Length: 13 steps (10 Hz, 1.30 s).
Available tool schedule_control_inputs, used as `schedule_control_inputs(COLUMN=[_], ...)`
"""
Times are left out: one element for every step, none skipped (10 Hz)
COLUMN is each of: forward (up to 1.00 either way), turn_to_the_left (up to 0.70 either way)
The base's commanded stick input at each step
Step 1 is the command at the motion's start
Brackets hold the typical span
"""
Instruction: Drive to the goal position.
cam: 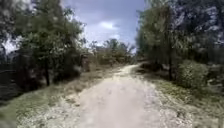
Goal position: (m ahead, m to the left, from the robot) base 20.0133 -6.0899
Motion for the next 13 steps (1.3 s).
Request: schedule_control_inputs(forward=[0.50, 0.50, 0.50, 0.50, 0.50, 0.50, 0.50, 0.50, 0.50, 0.50, 0.50, 0.50, 0.50], turn_to_the_left=[0.00, 0.00, 0.00, 0.00, 0.00, 0.00, 0.00, 0.00, 0.00, 0.00, 0.00, 0.00, 0.00])
